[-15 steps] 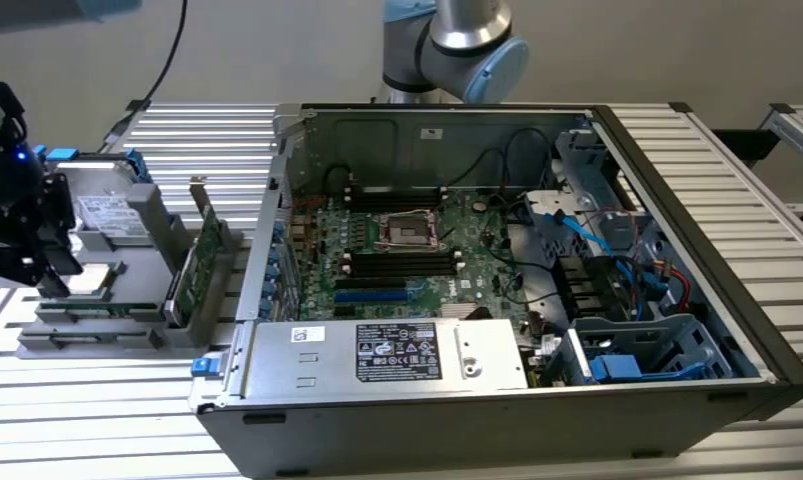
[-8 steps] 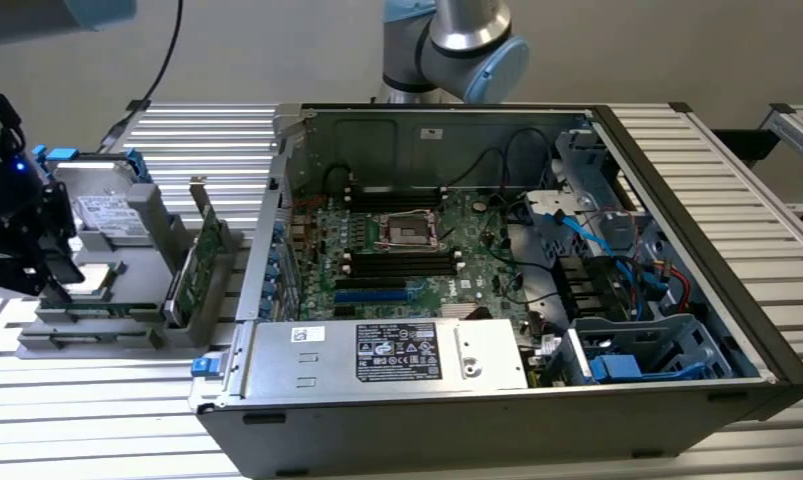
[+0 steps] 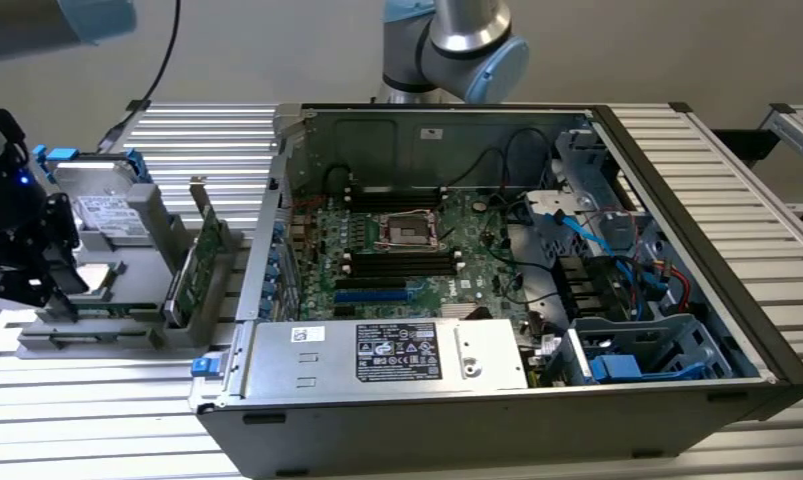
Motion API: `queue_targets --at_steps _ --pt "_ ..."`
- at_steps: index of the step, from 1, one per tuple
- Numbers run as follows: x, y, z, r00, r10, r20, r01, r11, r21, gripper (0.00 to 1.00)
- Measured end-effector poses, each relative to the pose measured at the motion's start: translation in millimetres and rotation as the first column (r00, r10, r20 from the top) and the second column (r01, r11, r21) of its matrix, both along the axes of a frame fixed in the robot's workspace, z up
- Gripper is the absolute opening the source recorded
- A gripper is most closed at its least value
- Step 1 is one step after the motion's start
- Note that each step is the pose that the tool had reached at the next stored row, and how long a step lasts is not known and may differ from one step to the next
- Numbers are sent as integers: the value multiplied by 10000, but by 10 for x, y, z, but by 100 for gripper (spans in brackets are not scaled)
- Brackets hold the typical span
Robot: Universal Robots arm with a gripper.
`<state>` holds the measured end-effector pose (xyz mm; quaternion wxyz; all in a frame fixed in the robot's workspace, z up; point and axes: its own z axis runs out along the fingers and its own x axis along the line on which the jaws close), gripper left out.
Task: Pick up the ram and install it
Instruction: 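Pick up the ram and move it above insertion slot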
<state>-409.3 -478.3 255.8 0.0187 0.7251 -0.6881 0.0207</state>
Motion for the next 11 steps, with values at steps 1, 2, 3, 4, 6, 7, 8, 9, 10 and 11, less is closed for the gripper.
queue_targets --at_steps 1,2,3,4,6,7,8,9,10,11 --pt "0 -8 -16 10000 25 4 -25 10000 0 36" --pt "0 -14 -30 10000 49 7 -49 10000 1 36" --pt "-1 -20 -45 10000 70 9 -70 10000 0 36" --pt "-1 -26 -62 10000 87 10 -87 10000 -1 36" --pt "2 -32 -98 9999 111 12 -111 9999 -1 36" --pt "5 -37 -117 9999 122 13 -122 9999 -1 36" --pt "9 -40 -135 9999 133 15 -133 9999 0 36" --pt "12 -43 -154 9999 145 16 -145 9999 -1 36" --pt "17 -46 -172 9999 154 16 -154 9999 -1 36" --pt "21 -45 -190 9999 159 16 -159 9999 -1 36"
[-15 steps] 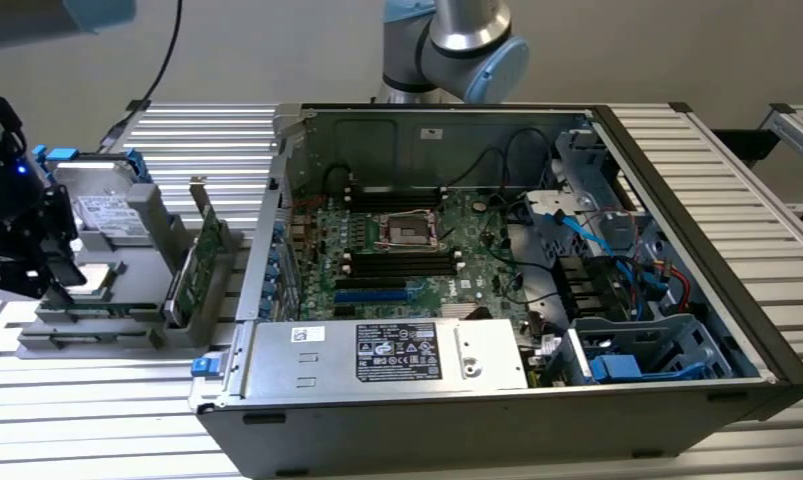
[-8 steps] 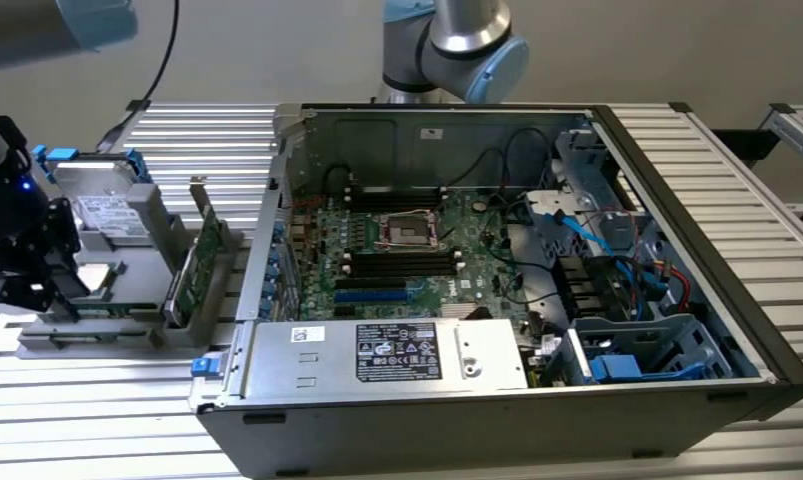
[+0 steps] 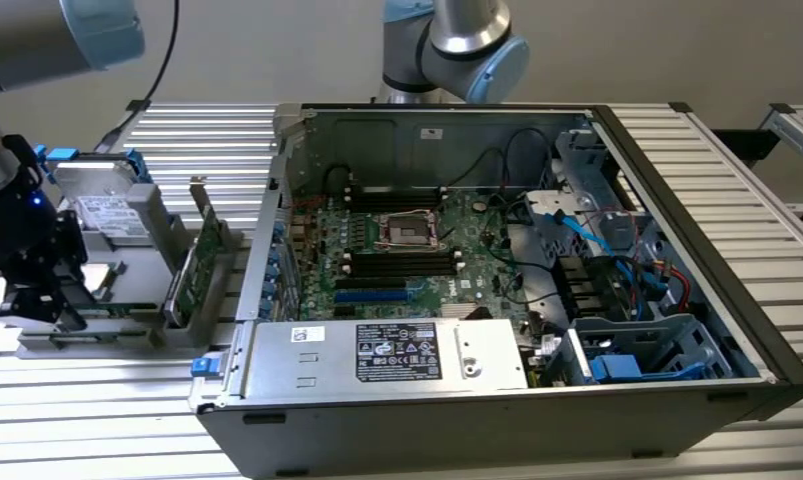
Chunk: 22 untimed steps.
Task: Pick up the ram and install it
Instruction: 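Pick up the ram and move it above insertion slot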
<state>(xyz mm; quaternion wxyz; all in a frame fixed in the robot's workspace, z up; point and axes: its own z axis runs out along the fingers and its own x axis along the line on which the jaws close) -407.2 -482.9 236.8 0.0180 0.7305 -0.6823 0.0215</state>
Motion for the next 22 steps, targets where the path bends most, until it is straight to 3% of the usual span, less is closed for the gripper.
queue_targets --at_steps 22 --pt "33 -1 -399 10000 6 1 -6 10000 0 36"
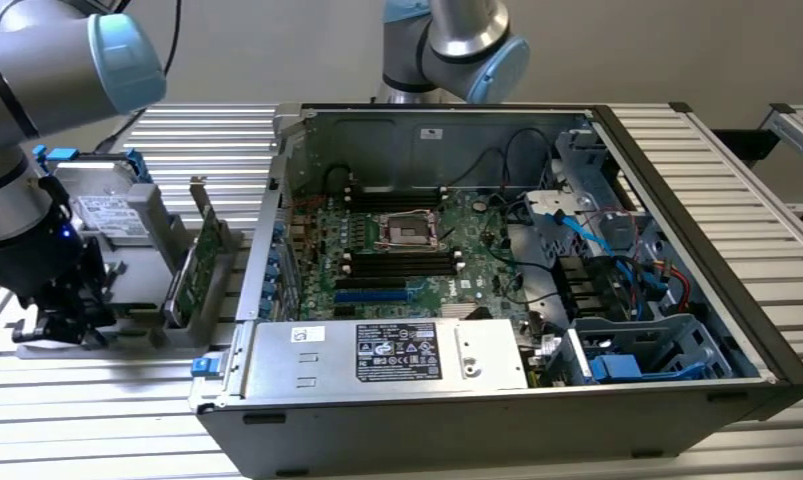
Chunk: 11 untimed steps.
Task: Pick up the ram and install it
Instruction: 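Pick up the ram and move it above insertion slot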
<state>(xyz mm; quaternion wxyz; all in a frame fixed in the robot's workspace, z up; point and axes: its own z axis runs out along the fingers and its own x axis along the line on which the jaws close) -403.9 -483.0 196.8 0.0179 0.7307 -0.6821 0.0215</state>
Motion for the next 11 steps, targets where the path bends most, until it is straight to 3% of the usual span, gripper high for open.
queue_targets --at_steps 7,11 --pt "1 0 -35 10000 1 0 -1 10000 0 36" --pt "0 0 -42 10000 0 0 0 10000 0 22"
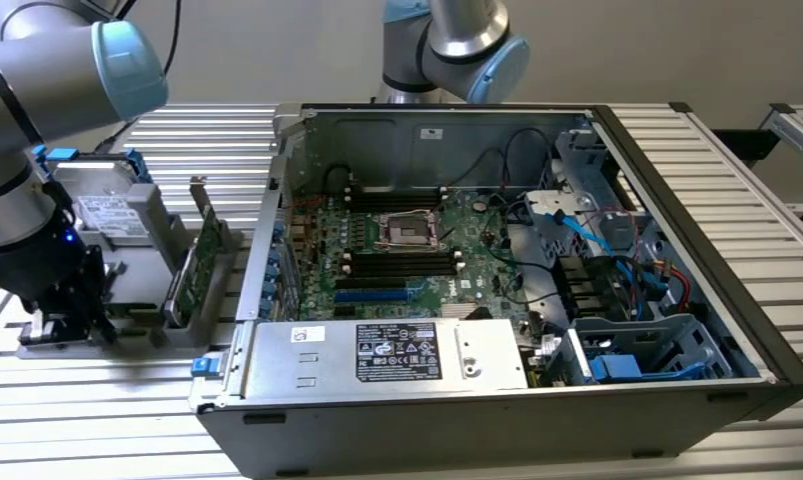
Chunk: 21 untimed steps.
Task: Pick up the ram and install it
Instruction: 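Pick up the ram and move it above insertion slot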
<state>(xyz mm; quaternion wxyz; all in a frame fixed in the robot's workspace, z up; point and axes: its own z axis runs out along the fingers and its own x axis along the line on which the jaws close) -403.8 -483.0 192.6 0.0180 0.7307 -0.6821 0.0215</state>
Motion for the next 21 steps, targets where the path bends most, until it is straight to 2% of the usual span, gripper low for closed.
queue_targets --at_steps 1,2,11,18,21 --pt "0 0 -1 10000 0 0 0 10000 -1 15" --pt "0 0 -1 10000 0 0 0 10000 -1 14" --pt "0 0 -2 10000 0 3 0 10000 4 14" --pt "2 0 43 10000 0 0 0 10000 56 14" --pt "5 0 61 10000 1 0 -1 10000 95 14"
